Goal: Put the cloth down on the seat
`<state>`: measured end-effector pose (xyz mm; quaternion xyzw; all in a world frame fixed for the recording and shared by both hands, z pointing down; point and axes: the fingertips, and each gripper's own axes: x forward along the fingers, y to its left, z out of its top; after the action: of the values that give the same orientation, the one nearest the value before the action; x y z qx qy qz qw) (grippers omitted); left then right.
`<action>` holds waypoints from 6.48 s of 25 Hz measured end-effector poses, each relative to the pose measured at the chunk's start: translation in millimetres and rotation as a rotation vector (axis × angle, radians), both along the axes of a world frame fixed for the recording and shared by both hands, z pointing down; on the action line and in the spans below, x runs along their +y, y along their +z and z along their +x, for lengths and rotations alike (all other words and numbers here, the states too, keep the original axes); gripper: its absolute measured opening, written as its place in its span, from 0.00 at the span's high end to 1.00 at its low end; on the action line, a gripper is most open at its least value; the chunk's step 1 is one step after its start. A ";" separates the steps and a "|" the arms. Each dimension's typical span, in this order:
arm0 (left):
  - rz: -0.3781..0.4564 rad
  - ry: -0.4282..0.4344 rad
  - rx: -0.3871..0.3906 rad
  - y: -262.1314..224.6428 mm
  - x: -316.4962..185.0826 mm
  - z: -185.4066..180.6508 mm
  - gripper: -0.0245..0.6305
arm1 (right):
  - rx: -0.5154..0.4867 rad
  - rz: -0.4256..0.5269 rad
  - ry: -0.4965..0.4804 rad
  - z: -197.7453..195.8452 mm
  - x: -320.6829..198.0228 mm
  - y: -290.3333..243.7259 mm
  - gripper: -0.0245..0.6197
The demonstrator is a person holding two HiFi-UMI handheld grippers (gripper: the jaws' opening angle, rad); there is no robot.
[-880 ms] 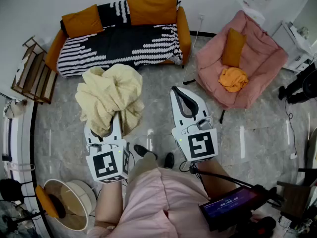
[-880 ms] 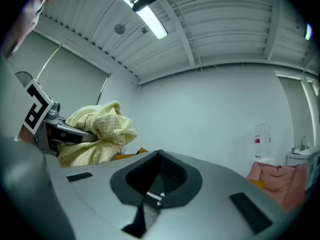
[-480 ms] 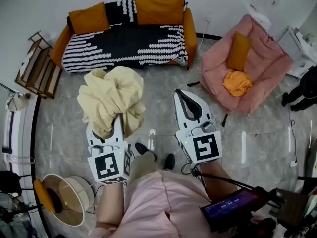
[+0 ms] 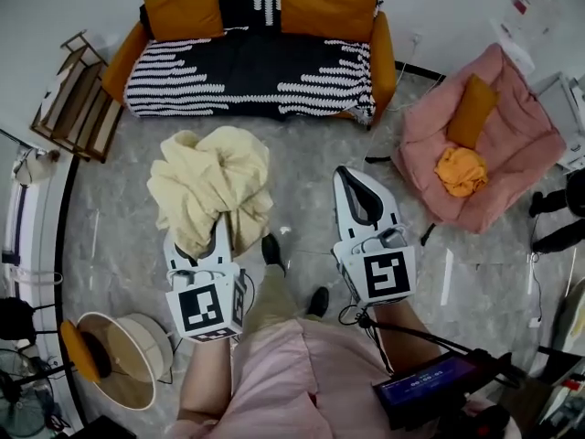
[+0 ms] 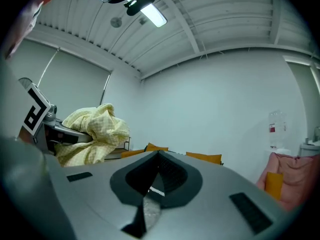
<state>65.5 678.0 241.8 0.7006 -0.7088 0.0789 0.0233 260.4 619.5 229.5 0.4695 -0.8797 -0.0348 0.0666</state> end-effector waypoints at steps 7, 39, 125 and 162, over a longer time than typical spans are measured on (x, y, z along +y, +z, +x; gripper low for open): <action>0.006 0.011 0.016 5.9 -91.7 -66.0 0.72 | 0.011 0.005 -0.020 -73.1 -94.1 4.1 0.96; 0.003 0.114 0.041 14.6 -378.4 -156.5 0.72 | -0.048 0.035 0.037 -168.5 -367.2 0.7 0.96; -0.537 0.427 0.054 358.1 -972.9 -251.2 0.62 | 0.154 -0.436 0.190 -262.6 -886.3 230.3 0.96; -0.176 0.244 -0.002 155.0 -895.9 -239.9 0.82 | 0.051 -0.189 0.138 -245.2 -831.7 115.0 0.96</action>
<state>-174.4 -217.9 396.8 0.7766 -0.6089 0.1436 0.0739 15.2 -212.2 344.5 0.5198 -0.8425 0.0410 0.1352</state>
